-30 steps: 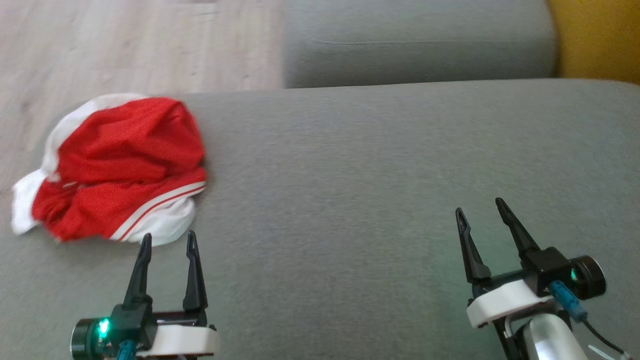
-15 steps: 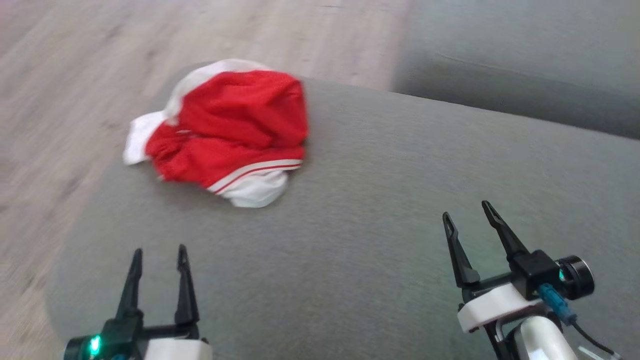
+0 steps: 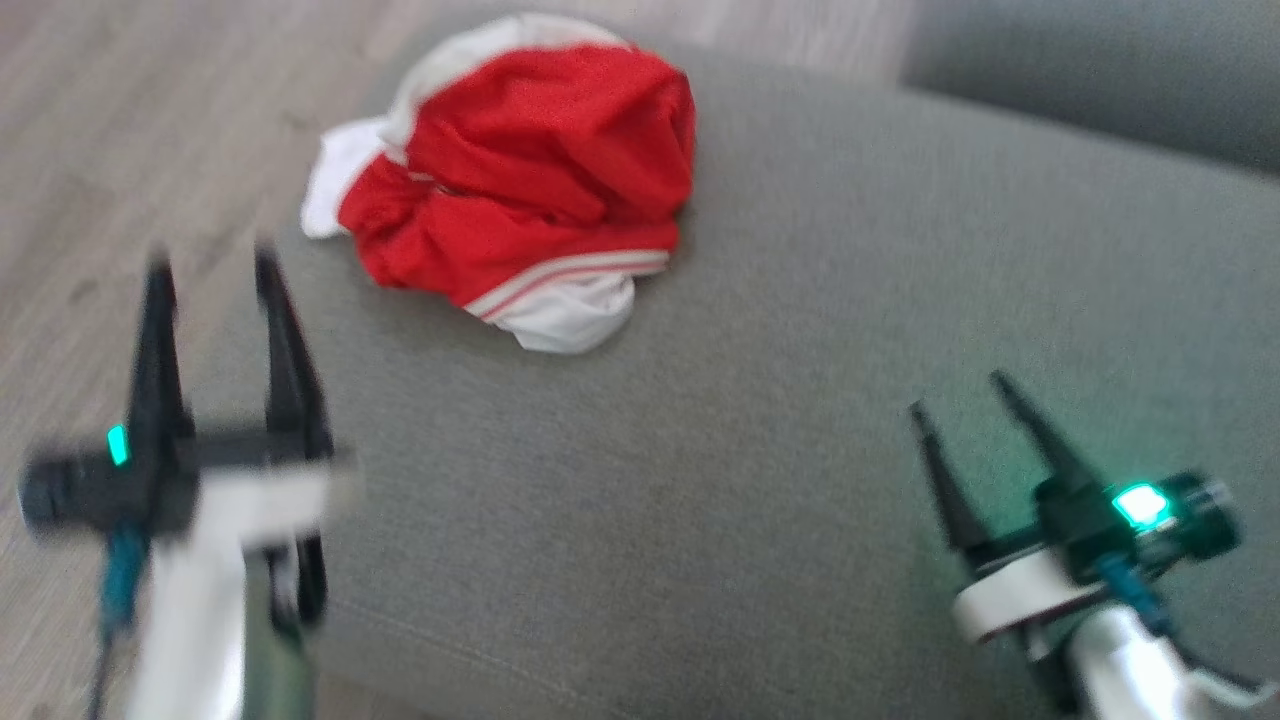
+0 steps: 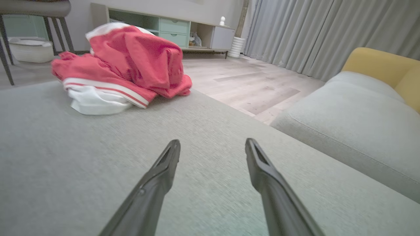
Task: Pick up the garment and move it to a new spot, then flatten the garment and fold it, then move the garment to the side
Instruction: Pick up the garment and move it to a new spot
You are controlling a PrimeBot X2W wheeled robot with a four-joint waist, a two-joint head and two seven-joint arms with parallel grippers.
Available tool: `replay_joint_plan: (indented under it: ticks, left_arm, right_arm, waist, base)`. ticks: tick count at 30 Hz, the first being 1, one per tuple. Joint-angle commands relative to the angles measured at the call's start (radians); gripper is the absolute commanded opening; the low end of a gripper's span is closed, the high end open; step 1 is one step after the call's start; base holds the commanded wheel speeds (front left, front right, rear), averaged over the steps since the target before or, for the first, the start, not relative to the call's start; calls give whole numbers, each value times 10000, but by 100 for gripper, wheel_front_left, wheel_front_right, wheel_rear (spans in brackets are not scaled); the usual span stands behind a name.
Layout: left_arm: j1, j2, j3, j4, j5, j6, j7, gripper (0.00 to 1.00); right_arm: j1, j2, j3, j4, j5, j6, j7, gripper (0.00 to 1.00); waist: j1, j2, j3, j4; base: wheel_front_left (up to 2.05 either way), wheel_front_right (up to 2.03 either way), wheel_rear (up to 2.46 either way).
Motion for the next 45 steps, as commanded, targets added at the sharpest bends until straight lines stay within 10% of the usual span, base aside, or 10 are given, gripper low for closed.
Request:
replay_joint_plan:
  ticks: [1, 13, 23, 25, 36, 45]
  left_arm:
    - [-1309, 341, 290, -112, 196, -298, -53, 100]
    - [-7638, 1719, -827, 5247, -470, -1365, 2707, 100]
    - [-8865, 2630, -2132, 8632, -2182, -1395, 5482, 100]
    - [-8937, 2643, -2378, 8791, -2375, -1396, 5258, 0]
    - [-9891, 3075, -3534, 8233, -3333, -1397, 2524, 0]
    - [-11012, 4014, -4819, 6085, -4213, -1397, 2391, 0]
  right_arm:
    - [-613, -442, 78, -455, -74, 75, -109, 100]
    - [-1241, -1960, -384, -1501, -156, 75, -109, 100]
    - [-1493, -2149, -316, -1887, -97, 75, -109, 100]
    - [-1499, -2189, -394, -1896, -100, 75, -109, 100]
    - [-1546, -1645, -92, -1442, -15, 75, -109, 100]
    - [-1646, -328, 226, -1095, 249, 75, -109, 100]
  waist:
    - [-1, 0, 1294, -407]
    - [-1, 0, 3553, -1214]
    - [-1, 0, 4283, -1846]
    - [-1, 0, 4342, -1835]
    - [-1, 0, 3128, -1966]
    - [-1, 0, 1348, -3662]
  base:
    - [0, 0, 0]
    - [0, 0, 0]
    - [0, 0, 0]
    - [0, 0, 0]
    - [0, 0, 0]
    - [0, 0, 0]
